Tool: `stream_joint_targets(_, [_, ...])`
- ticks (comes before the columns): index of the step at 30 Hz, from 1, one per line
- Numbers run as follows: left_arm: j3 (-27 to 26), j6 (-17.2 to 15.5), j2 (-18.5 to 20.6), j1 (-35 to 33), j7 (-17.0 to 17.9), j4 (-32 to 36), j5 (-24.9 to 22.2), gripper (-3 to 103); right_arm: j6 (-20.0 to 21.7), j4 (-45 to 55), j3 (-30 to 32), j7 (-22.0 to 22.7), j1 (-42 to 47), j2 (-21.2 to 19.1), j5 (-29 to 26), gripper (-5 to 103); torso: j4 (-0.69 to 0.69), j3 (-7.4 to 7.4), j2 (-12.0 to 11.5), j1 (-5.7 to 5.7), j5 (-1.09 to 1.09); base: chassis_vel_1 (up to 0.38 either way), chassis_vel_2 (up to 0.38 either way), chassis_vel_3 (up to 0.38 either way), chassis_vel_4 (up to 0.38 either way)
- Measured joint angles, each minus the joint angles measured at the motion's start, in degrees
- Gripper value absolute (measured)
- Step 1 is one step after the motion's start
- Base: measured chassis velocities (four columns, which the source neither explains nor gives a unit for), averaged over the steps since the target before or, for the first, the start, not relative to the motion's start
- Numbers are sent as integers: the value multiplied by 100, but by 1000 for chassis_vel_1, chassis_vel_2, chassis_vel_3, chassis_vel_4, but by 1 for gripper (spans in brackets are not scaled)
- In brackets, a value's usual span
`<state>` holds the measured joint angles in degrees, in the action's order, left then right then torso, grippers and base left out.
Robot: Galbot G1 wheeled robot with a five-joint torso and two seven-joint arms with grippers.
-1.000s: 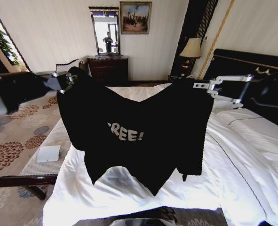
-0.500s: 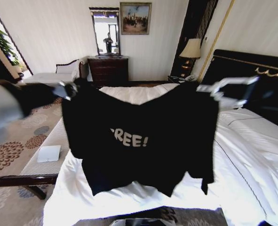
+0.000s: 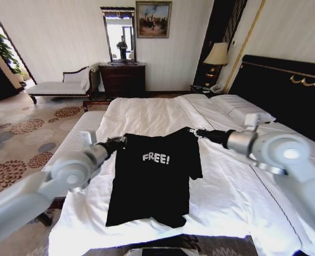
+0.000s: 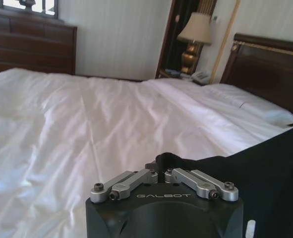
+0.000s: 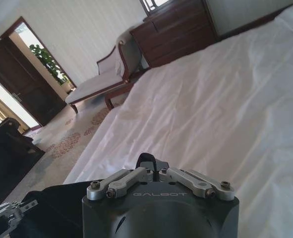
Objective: Fold the clothes on the bed.
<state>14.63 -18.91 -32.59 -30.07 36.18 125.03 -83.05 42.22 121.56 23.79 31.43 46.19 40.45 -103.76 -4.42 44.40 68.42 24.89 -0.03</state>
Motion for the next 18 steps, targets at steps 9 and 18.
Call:
stream_joint_targets(9, [292,261,-1032,-526,-648,-1534,1152,1,-126,-1309,-745,-791,185,808,1735,0,1,-1,1,-1,-1,0,0,0,0])
stream_joint_targets(18, [115,477,-1927,-610,-1109,-2997,1812,1,-714,-2675,-1405,-1493,-196,1284,3051,0,2,-2,1,-2,-1,0,0,0,0])
